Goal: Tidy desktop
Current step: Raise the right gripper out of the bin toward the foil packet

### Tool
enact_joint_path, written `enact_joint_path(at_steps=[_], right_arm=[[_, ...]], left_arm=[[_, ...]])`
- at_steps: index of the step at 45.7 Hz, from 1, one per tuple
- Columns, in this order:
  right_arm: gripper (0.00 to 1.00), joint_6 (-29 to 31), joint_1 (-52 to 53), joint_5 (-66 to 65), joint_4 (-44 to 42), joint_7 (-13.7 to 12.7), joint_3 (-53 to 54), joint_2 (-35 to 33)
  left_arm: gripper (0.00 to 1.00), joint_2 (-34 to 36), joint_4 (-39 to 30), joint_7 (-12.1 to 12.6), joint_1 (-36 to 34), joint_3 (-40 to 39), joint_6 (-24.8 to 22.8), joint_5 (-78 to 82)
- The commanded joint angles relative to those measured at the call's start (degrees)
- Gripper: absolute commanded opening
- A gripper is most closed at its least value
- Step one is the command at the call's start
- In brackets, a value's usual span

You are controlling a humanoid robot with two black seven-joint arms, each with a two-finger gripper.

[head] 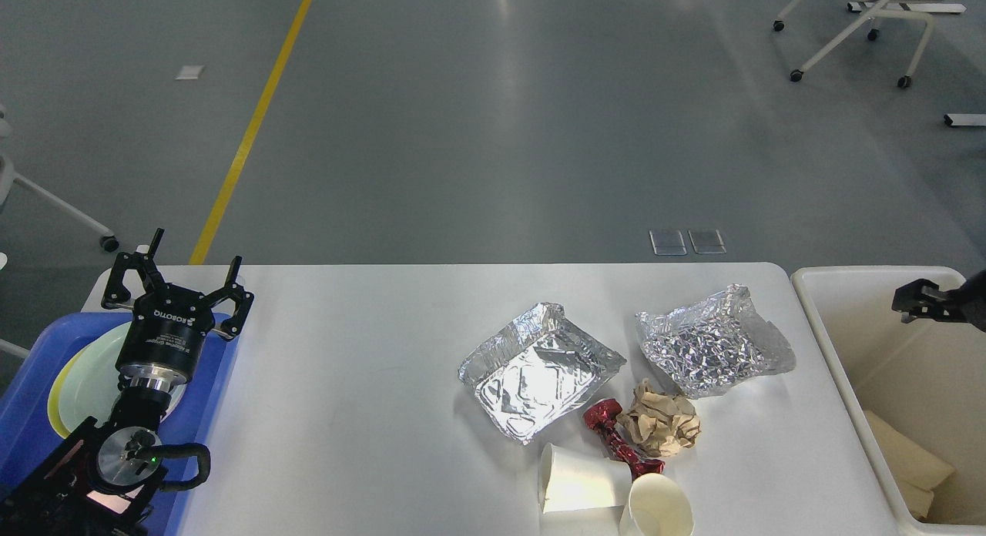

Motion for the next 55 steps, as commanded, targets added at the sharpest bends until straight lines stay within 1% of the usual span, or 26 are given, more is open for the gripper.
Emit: enact_joint_path(at_steps=[1, 5, 7, 10, 13, 18, 21, 26, 36, 55], right_arm=[[1.00, 8.8, 12.4, 0.0, 5.2, 0.0, -3.4, 1.8], [1.00, 14.4, 20.1, 0.0, 9.3, 0.0, -5.5, 4.2], [1.00, 17.5, 24.9, 0.3, 12.3, 0.0, -7.4, 6.5], [1.00, 20.5, 30.7, 2.4, 17.0, 0.0, -10.3, 10.0], [1.00, 21.6, 36.9, 7.5, 21.8, -0.1, -14.0, 13.9], [1.00, 22.0, 48.6, 20.1, 29.8, -0.1, -19.3, 20.6], [1.00, 22.0, 54.1, 25.7, 34.7, -0.1, -19.8, 22.4], [1.00, 21.8, 61.1, 28.1, 41.5, -0.1, -19.2, 24.1], [1.00, 22.0, 63.5, 28.5, 44.9, -0.1, -18.2, 24.4], [1.00, 21.1, 62.4, 28.8, 44.4, -0.1, -18.1, 23.9]], left_arm=[[0.96, 0.0, 0.0, 0.0, 0.0, -0.1, 0.0, 0.0], [0.96, 0.0, 0.0, 0.0, 0.0, 0.0, 0.0, 0.0], [0.96, 0.0, 0.0, 0.0, 0.0, 0.0, 0.0, 0.0], [0.96, 0.0, 0.1, 0.0, 0.0, 0.0, 0.0, 0.0], [0.96, -0.1, 0.0, 0.0, 0.0, 0.0, 0.0, 0.0], [0.96, 0.0, 0.0, 0.0, 0.0, -0.1, 0.0, 0.0], [0.96, 0.0, 0.1, 0.0, 0.0, 0.0, 0.0, 0.0], [0.96, 0.0, 0.0, 0.0, 0.0, -0.1, 0.0, 0.0], [0.96, 0.0, 0.0, 0.1, 0.0, -0.1, 0.0, 0.0], [0.96, 0.0, 0.0, 0.0, 0.0, -0.1, 0.0, 0.0]])
